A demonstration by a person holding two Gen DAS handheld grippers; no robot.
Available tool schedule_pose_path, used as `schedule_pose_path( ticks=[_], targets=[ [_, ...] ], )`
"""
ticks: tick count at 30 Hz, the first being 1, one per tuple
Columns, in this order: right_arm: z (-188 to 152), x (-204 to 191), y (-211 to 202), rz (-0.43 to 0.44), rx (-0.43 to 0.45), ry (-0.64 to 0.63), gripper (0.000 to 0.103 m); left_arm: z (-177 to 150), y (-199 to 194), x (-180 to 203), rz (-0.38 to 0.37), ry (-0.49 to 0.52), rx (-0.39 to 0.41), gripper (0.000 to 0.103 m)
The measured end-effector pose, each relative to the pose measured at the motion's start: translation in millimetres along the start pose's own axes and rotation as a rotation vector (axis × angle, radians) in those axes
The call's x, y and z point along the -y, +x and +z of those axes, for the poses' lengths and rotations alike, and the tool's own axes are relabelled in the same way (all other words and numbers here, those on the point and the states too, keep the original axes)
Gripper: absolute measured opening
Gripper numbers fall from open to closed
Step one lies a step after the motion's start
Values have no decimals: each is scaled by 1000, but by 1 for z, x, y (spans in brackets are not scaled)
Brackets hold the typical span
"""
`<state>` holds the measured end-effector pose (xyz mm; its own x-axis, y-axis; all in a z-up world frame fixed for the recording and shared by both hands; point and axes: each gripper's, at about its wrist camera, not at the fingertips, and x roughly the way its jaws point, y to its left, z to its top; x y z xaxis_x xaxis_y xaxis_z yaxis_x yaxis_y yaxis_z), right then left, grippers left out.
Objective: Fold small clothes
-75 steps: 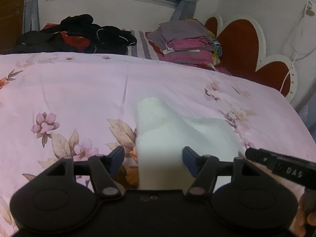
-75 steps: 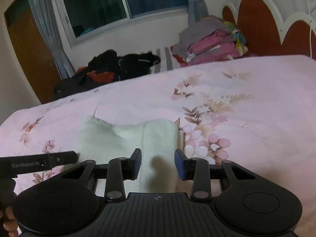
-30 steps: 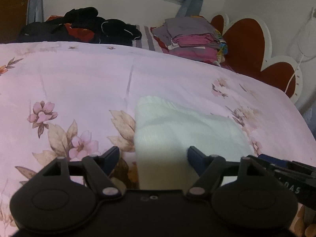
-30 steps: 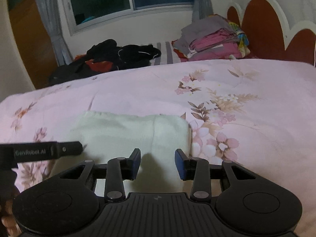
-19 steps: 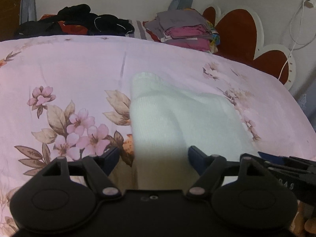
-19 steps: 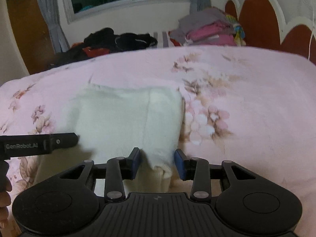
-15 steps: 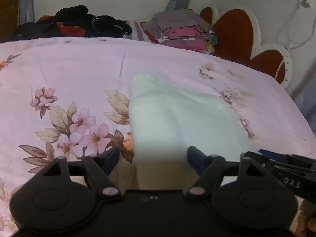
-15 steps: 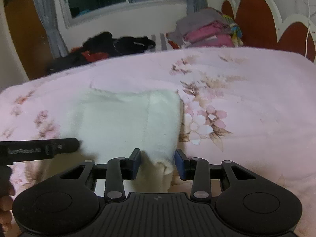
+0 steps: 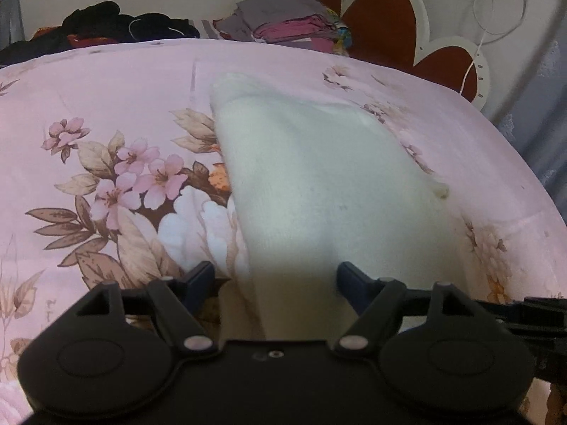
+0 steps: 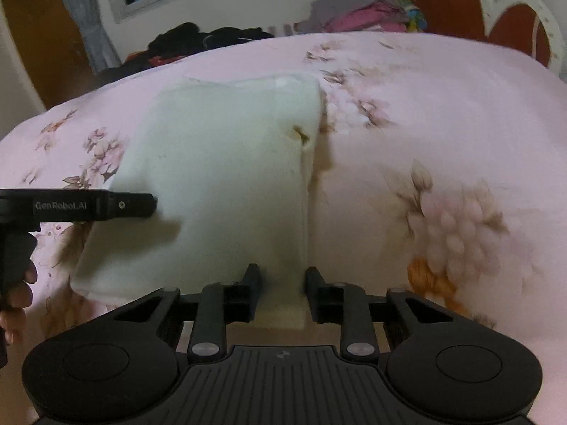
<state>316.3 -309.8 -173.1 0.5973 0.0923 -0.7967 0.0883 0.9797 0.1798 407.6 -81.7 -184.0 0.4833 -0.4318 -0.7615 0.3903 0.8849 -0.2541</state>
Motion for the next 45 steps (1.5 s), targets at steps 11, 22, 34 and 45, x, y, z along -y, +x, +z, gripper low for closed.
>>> schedule_pose_path(
  ticks=[11,22,34,45],
  targets=[
    [6,16,-13,27,-23,71,11,5,-7,-3,-13,-56,-14,78],
    [60,24,4,113,93,57,55,40,-10,-3,86,-113,40,86],
    [97,52,65,208,80,186,55,52,23,-1,32,-163,10,87],
    [96,65,88,351,50,303,56,48,43,0,-64,-164,-9,77]
  ],
)
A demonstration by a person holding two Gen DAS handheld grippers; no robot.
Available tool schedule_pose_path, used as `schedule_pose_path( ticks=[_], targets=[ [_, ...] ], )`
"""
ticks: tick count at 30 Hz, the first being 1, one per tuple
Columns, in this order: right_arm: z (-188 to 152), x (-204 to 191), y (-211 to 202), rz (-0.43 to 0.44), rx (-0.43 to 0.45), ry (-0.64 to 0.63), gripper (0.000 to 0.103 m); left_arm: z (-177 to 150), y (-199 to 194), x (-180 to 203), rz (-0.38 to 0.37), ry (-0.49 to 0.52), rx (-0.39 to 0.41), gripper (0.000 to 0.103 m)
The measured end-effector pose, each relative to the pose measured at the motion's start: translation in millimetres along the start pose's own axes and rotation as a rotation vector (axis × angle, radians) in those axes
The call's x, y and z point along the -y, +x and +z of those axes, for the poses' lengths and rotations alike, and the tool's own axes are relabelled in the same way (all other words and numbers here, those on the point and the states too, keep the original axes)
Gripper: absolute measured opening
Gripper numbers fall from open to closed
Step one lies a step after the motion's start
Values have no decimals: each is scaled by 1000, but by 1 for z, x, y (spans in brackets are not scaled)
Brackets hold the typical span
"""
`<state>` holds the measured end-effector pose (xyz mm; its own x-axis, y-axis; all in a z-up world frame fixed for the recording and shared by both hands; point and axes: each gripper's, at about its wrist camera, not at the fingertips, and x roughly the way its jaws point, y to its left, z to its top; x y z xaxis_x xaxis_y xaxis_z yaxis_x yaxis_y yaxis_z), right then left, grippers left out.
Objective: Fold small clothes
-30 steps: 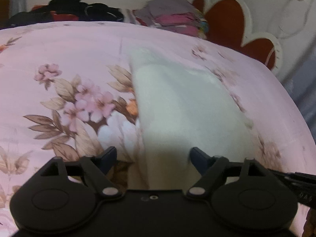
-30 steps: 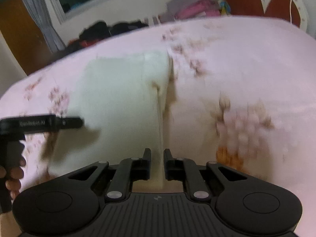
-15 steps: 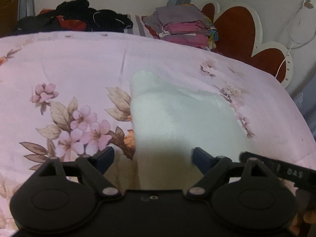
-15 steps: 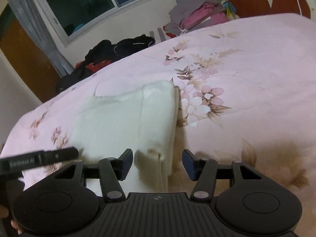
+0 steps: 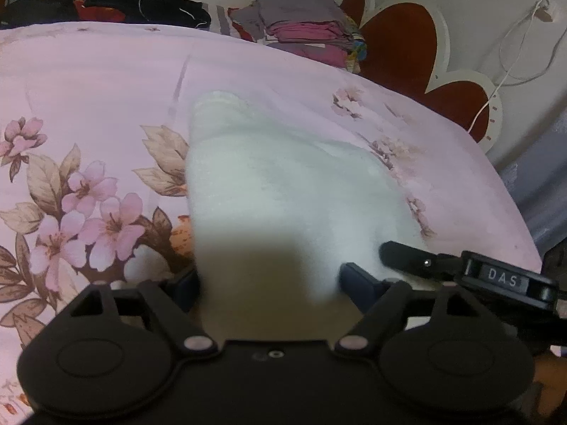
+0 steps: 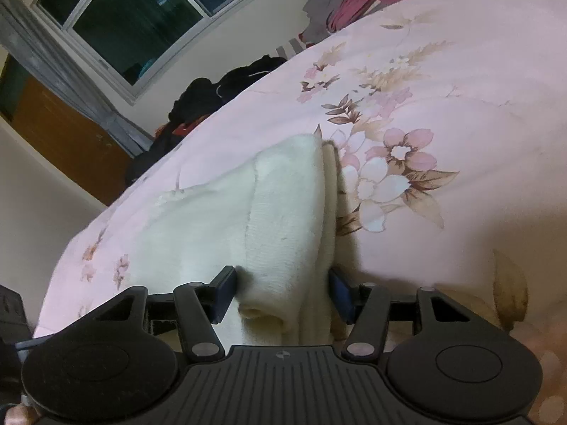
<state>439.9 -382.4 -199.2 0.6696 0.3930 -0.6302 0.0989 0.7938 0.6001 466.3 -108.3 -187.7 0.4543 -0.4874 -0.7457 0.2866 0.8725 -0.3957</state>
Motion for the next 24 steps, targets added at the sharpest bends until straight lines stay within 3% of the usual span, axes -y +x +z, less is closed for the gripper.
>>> schedule_pose_path(
  ticks=[7,8,9,12,24],
  targets=[
    [-2,-9,7,-3,17,-39,55,2,-5,-1,-12,-16,2,54],
    [-2,-11,8,-5,9,-47,52,2,-6,1,-8,-13,5,52],
    [-3,-11,9,13,-8,-33,41,2,-6,3,-1,-7,7,49],
    [-2,-10,7,22,-9,-6,35,3,-10,8,7,10,11,42],
    [-1,-53,-19,66,43,-51,33,7,-48,13,26,47,58,39]
  ],
)
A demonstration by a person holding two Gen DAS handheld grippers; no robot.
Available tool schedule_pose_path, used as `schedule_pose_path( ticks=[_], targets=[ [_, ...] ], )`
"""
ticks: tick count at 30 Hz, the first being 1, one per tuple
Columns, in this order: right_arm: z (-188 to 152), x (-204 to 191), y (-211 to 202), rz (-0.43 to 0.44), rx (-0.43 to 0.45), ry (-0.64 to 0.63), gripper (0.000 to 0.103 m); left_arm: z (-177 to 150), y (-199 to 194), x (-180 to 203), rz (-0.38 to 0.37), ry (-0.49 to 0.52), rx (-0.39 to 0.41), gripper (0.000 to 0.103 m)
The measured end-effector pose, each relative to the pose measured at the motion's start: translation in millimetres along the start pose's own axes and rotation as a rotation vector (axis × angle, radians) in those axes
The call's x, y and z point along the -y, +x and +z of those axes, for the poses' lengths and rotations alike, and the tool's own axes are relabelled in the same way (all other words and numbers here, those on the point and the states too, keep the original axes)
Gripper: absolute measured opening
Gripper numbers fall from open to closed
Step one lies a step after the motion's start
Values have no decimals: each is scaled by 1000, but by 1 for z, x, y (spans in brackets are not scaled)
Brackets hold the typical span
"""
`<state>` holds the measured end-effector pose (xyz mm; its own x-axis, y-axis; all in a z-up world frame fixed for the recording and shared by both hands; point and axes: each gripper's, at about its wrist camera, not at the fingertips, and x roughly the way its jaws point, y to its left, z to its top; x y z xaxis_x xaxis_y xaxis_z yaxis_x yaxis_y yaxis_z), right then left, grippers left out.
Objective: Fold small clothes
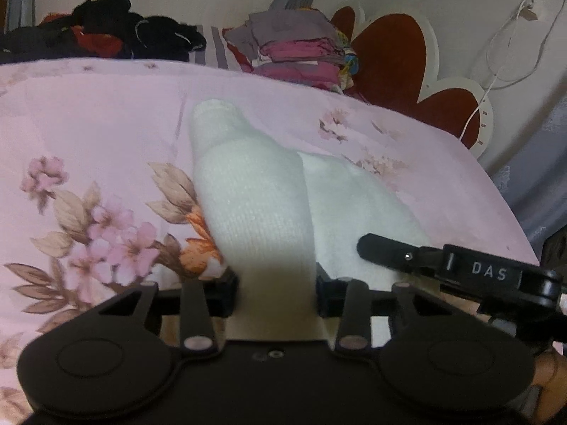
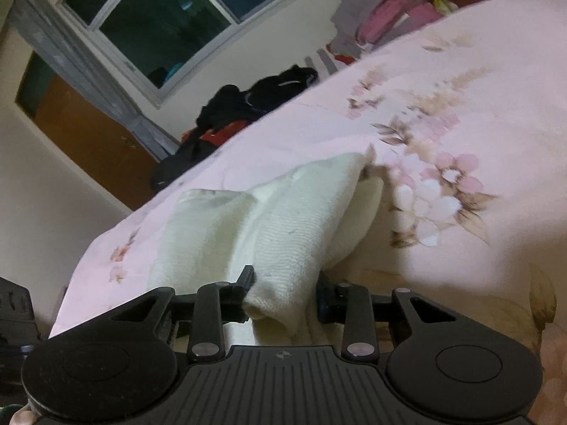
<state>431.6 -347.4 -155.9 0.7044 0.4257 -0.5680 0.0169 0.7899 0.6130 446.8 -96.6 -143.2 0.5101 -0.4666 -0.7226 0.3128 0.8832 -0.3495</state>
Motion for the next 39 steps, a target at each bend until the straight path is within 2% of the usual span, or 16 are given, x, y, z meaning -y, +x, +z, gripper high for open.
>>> schedule_pose_path(
  ticks=[6,10,19,27,32,39],
  targets=[
    [-7,-48,-1,45,9,-31,33,4,-42,-18,30,7,39,39],
    [-20,-83,6,66,4,-48,33,0,-73,-45,44,2,61,39],
    [-78,-196,42,65,15,-79,33,-7,-148,-154,23,-14,88,39],
    [-130,-298,103,60,21,-105,33,1,-200,-256,35,-8,97,39],
    [-145,-335,143,64,10,-130,33,9,-205,-299,57,-18,97,39],
    [-155,-343,202,50,-39,-190,33,8,-183,-346,100,-56,82,40]
  ],
)
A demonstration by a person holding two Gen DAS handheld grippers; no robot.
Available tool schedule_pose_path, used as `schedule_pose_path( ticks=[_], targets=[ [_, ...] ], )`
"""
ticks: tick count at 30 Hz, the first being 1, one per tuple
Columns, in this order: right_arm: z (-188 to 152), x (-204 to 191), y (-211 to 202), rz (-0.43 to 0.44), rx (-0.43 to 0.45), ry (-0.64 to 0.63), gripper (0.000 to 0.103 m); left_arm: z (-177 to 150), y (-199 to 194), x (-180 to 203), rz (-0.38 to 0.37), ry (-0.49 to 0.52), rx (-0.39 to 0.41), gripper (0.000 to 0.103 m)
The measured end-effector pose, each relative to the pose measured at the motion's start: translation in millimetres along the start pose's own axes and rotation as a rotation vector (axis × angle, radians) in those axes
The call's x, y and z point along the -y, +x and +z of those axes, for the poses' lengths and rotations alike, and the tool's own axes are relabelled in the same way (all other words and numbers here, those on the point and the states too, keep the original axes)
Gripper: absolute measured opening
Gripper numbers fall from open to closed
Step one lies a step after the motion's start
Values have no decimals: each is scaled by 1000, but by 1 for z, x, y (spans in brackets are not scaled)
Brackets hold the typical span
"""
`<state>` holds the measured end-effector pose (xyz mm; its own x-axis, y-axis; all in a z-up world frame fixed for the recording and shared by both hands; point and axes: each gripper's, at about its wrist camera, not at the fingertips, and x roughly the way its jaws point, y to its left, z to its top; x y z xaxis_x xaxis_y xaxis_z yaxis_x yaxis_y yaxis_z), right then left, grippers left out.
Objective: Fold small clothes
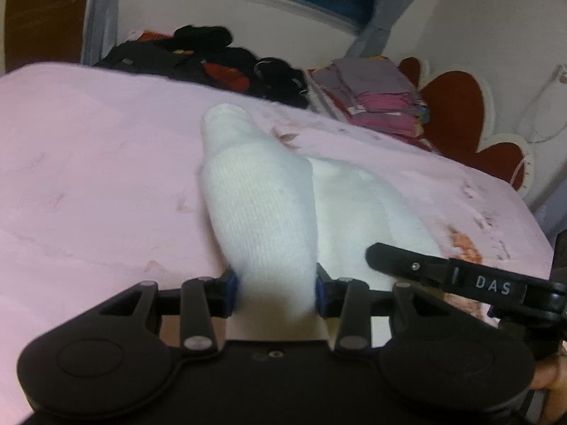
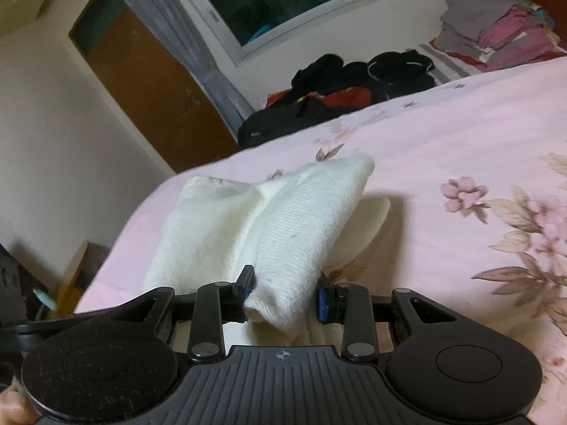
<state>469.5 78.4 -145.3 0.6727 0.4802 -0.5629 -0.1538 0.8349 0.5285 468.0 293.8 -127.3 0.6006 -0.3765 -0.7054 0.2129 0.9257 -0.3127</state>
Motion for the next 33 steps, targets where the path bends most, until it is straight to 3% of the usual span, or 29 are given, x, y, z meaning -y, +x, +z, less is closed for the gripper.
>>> schedule_pose_path(
  ticks=[2,6,7,13,18,23,25,28,33],
  targets=[
    [-4,5,14,-17,-22,-20,33,-4,12,-11,17,-9,-21,41],
    [-13,27,35,-29,-79,21,33,-13,26,-27,44,-28,-9,70],
    [-12,32,37,-19,-88,33,33,-13,28,-27,49,-22,-5,73],
    [-6,36,27,-19,-86,37,41,-10,23,-27,68,-13,2,73],
    [7,41,24,-26,-51,95,48,-9,-1,-29,85,-29,76,70],
    [14,40,37,-56,-49,97,47,-6,5,-34,115,-54,52,70],
    [16,30,40,-77,-35,37,36,-7,12,-36,111,-60,27,73],
    [15,24,43,-113,-15,-52,32,-9,19,-36,112,-59,14,74],
    [12,35,46,-139,-42,-17,32,-6,15,-28,129,-58,3,72]
  ],
)
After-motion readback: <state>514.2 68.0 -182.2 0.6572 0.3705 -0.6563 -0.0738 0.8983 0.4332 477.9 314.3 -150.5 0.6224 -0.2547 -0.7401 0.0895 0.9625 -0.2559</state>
